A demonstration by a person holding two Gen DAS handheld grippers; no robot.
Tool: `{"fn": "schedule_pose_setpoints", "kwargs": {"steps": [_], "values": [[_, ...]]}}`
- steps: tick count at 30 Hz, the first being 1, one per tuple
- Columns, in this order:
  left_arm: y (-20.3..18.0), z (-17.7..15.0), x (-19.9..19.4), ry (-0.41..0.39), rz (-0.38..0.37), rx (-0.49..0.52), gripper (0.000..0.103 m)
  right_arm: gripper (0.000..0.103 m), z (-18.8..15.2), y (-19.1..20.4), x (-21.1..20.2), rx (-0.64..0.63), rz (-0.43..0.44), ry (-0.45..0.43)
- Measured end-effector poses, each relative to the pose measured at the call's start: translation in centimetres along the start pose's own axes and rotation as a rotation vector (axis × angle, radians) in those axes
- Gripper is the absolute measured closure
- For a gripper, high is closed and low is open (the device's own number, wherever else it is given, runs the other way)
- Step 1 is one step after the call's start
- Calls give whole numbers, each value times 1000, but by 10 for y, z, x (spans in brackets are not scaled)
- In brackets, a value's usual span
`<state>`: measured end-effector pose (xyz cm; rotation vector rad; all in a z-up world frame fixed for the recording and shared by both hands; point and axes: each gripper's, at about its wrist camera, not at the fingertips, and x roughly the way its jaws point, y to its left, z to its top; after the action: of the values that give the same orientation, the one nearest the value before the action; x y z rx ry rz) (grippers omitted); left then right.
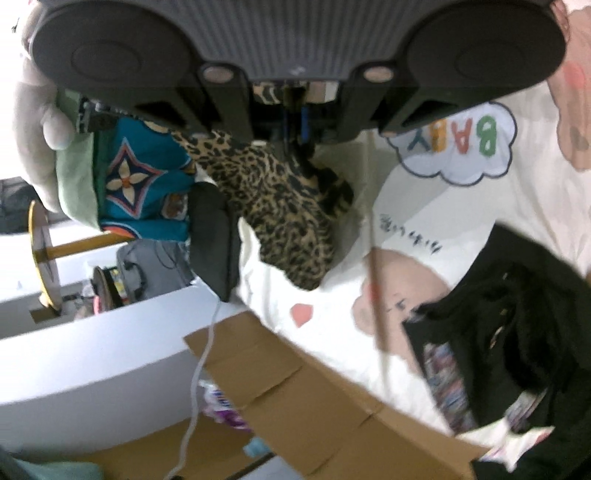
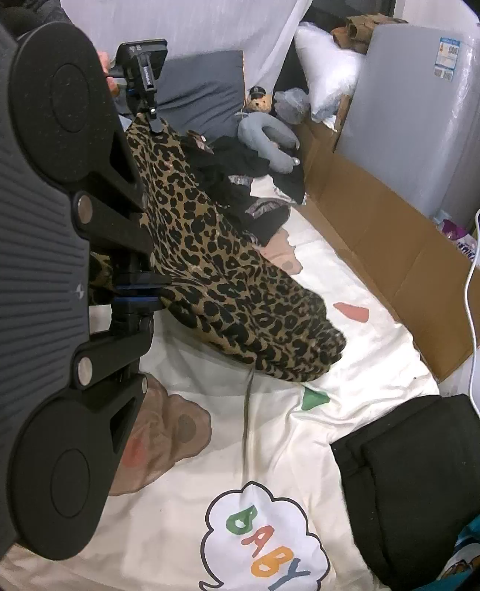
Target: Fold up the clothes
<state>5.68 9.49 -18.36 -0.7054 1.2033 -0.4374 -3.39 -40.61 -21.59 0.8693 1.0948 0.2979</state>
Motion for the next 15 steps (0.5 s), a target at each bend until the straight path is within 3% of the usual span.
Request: {"fn": "schedule_pose_setpoints", "kwargs": {"steps": [15], "values": [[-16,-28,-33,75,-16,97,97,101,-40,3,-9,-29,35,96]]}}
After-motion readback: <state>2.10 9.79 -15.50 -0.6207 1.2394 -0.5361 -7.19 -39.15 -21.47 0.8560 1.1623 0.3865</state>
